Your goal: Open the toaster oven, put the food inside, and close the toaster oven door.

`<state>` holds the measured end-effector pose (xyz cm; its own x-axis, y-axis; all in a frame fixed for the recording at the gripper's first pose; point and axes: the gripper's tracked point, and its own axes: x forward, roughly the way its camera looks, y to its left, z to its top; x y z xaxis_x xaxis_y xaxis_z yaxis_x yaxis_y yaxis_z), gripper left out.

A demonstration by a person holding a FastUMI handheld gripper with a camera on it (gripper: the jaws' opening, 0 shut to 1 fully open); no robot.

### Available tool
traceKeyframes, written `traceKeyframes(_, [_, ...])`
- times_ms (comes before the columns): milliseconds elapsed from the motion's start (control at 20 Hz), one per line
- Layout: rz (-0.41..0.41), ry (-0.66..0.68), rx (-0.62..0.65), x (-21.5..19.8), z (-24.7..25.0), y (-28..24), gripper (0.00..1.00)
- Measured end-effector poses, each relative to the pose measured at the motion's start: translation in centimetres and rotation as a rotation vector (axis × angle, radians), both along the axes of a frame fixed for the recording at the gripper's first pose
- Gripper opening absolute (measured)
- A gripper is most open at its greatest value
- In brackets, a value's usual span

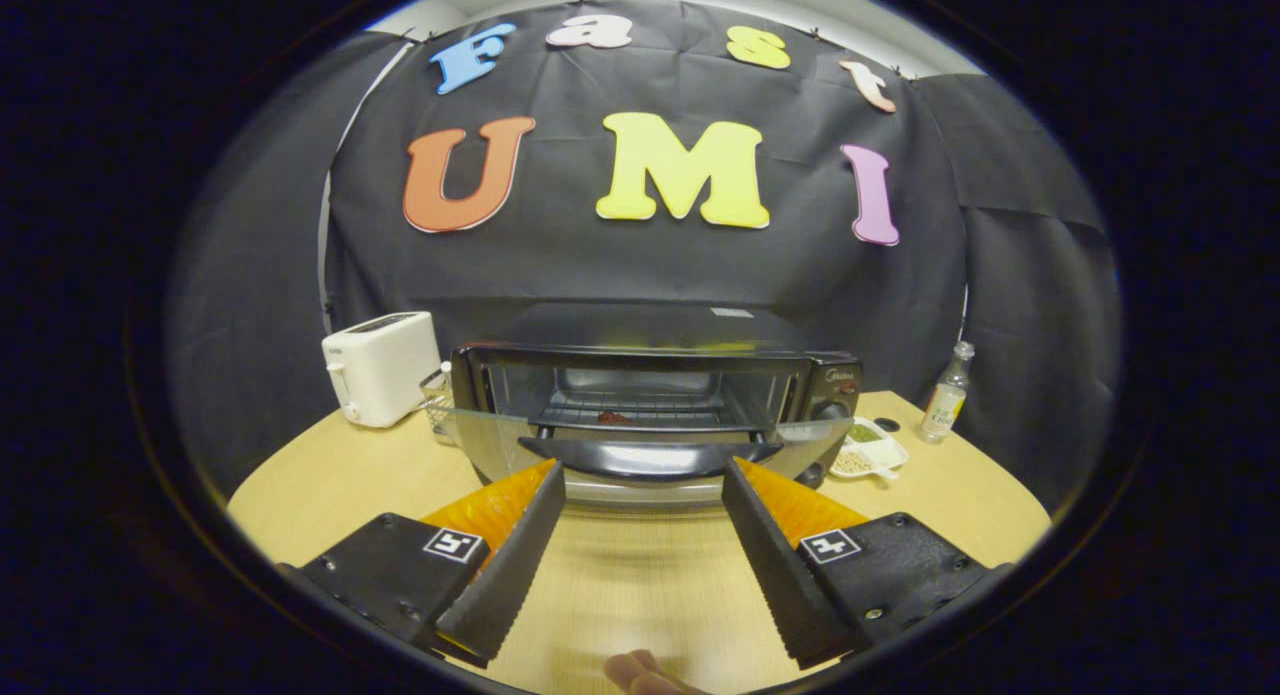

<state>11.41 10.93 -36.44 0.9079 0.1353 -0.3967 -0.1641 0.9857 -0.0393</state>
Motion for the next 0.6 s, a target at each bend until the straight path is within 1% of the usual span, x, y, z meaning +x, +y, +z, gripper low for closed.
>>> traceKeyframes(200, [-0.035,0.065,0.010,1.9,-1.0,-0.1,1.00])
traceKeyframes(350, [-0.027,0.043,-0.003,3.1,-0.1,0.1,1.00])
traceKeyframes(450, [-0.022,0.023,-0.018,2.9,1.1,-0.1,1.00])
traceKeyframes(600, [-0.003,-0.005,0.007,1.7,3.6,0.2,1.00])
